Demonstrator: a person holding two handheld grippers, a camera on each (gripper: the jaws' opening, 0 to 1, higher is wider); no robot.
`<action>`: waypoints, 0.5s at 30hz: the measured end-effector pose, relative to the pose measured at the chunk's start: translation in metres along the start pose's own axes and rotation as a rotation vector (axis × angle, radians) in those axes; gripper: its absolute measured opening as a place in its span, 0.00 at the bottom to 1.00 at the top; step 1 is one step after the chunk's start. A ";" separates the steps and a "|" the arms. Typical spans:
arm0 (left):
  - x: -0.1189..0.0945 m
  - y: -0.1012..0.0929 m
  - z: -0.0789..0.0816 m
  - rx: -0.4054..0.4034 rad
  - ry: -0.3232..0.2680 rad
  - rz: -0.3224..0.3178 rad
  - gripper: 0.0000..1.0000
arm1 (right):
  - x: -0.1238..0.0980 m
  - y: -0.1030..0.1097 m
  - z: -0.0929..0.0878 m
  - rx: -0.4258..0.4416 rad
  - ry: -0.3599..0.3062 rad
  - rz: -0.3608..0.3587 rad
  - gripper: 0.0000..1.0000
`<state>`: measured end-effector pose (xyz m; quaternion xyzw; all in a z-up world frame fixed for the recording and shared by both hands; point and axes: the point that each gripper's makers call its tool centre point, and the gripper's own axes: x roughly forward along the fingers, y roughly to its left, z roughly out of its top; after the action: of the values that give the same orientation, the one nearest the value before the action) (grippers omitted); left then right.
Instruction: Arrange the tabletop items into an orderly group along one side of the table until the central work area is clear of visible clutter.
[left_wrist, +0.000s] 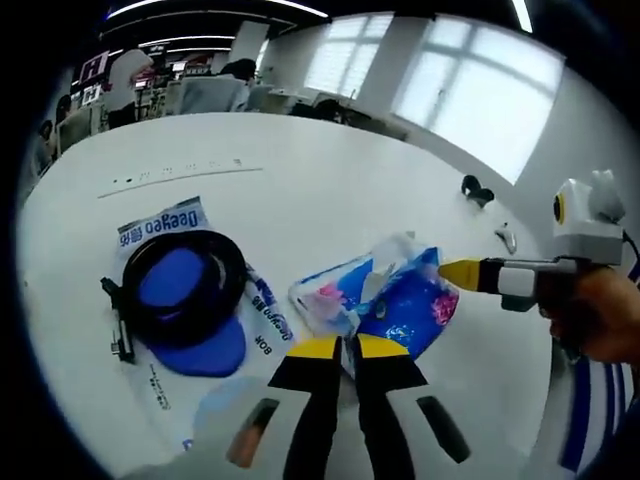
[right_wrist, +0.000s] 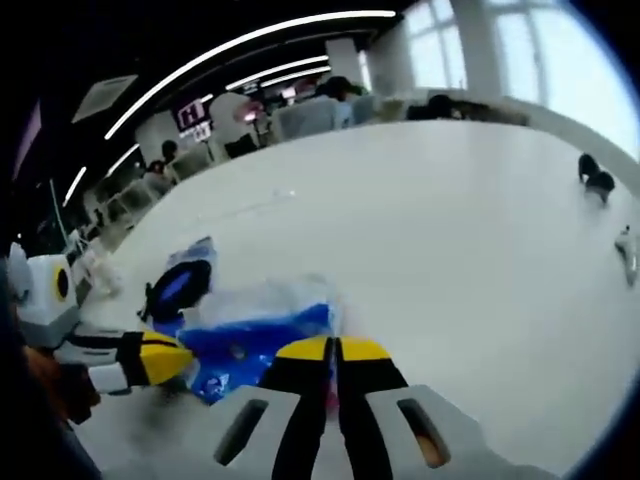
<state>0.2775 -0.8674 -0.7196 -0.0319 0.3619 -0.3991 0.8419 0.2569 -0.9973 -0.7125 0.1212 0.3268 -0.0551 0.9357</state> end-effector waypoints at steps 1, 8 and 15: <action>0.000 -0.001 0.000 -0.004 0.002 -0.003 0.05 | -0.001 -0.001 0.000 -0.006 0.000 -0.004 0.00; -0.005 0.005 -0.003 0.009 0.012 0.014 0.10 | -0.003 -0.003 0.002 -0.032 -0.008 -0.020 0.10; -0.011 0.007 0.001 0.012 0.003 0.015 0.14 | -0.003 0.001 0.007 -0.038 -0.018 -0.018 0.18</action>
<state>0.2779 -0.8550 -0.7146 -0.0235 0.3611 -0.3948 0.8445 0.2592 -0.9985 -0.7052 0.1002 0.3205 -0.0583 0.9401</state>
